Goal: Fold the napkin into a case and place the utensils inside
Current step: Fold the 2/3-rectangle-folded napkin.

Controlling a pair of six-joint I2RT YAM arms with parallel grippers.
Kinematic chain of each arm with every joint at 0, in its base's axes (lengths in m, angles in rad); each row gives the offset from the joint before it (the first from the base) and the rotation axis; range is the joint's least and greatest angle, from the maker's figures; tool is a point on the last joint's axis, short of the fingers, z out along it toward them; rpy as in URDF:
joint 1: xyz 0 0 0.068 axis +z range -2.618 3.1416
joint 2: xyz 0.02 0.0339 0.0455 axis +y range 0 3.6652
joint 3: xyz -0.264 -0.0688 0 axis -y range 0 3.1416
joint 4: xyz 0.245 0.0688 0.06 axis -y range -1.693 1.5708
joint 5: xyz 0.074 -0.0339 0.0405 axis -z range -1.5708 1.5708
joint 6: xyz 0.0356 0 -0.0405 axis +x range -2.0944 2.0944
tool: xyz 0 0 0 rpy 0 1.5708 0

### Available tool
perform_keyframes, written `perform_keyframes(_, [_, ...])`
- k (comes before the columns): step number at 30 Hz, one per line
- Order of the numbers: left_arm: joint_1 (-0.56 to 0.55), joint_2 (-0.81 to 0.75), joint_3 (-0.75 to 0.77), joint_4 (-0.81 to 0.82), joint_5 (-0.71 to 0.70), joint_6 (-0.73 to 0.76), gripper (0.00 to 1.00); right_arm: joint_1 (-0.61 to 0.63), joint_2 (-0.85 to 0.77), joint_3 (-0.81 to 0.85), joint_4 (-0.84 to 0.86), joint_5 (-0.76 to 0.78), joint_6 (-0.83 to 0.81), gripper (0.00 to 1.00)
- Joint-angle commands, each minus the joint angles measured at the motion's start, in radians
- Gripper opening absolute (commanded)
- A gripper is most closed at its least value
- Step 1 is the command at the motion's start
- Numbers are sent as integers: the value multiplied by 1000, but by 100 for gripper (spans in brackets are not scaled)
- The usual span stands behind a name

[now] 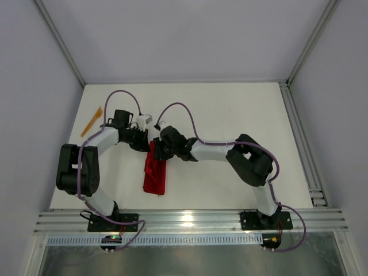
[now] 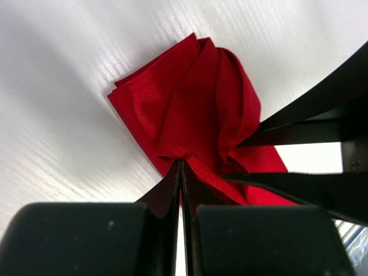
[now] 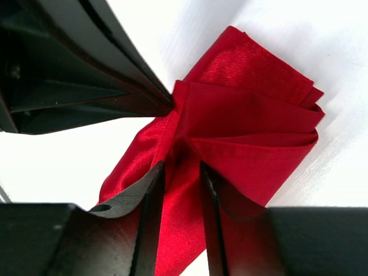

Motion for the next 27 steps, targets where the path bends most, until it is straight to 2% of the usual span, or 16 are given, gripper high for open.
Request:
perform_keyframes(1, [-1,-21,54,59,65,-29,0,17,-16,12,45,-17,-44,36])
perform_keyframes(5, [1,-17,55,77,83,-51,0,28,-3,16,56,9,-56,44])
perform_keyframes(8, [1,-14,52,77,126,-69,0,28,7,19,55,24,-53,45])
perform_keyframes(21, [14,-11,58,91,120,-97,0,45,71,75,-44,177,-24,46])
perform_keyframes(22, [25,-11,60,83,116,-100,0,48,74,77,-44,182,-23,45])
perform_keyframes(24, [37,-20,70,67,94,-104,0,51,83,81,-44,193,-27,37])
perform_keyframes(26, [54,-32,77,13,84,-89,5,51,74,77,-45,199,-27,28])
perform_keyframes(27, [59,-55,78,-15,65,-38,8,51,73,74,-44,208,-27,20])
